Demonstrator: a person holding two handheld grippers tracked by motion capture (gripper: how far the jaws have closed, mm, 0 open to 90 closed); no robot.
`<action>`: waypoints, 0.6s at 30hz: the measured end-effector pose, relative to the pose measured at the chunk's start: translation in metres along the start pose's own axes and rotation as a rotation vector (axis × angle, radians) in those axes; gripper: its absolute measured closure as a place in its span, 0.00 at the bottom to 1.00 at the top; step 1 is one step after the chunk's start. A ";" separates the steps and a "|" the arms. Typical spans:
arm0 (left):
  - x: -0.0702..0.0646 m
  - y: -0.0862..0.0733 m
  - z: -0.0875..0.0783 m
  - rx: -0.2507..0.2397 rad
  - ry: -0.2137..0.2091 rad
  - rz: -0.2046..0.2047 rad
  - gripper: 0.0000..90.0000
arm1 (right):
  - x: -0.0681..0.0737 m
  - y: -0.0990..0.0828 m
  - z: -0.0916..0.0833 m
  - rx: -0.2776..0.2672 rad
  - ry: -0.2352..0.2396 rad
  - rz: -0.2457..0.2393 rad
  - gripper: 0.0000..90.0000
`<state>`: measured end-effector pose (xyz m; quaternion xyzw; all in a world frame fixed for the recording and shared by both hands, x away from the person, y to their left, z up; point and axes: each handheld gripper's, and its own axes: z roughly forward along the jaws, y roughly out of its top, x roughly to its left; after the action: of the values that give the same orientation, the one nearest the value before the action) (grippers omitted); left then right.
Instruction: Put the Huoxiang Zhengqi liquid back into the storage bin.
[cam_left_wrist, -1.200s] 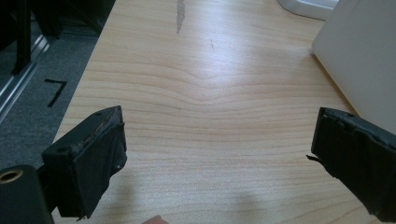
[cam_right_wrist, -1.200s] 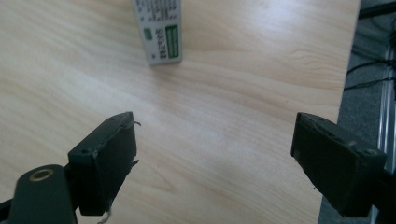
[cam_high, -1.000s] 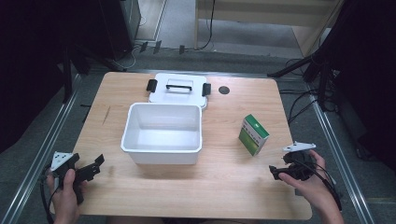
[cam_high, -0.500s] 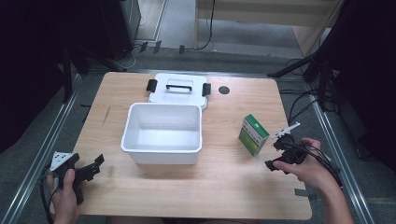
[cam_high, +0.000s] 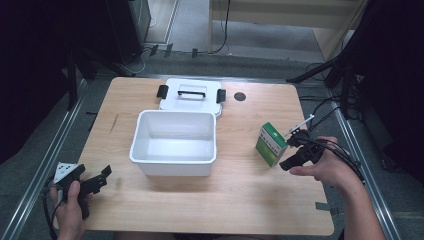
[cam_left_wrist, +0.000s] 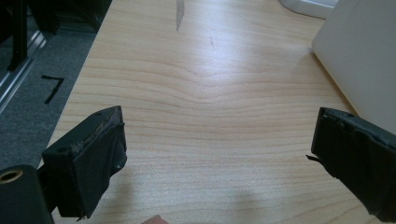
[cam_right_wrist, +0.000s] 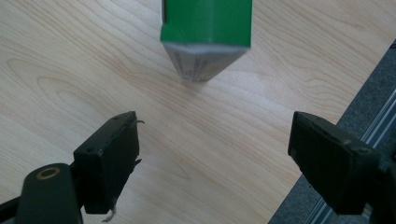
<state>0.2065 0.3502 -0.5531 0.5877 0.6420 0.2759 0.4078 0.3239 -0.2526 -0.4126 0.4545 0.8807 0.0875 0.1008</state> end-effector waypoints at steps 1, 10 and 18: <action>0.000 0.000 0.000 0.000 0.000 0.000 0.04 | 0.000 0.002 -0.001 0.004 0.001 -0.001 0.20; 0.000 0.000 0.000 0.000 -0.004 -0.004 0.04 | 0.001 0.017 -0.006 0.012 0.013 0.000 0.22; 0.001 0.000 0.000 0.001 -0.006 -0.003 0.04 | 0.003 0.037 -0.009 0.020 0.034 0.021 0.27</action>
<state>0.2068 0.3510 -0.5533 0.5878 0.6417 0.2734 0.4097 0.3489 -0.2300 -0.3950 0.4633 0.8782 0.0875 0.0803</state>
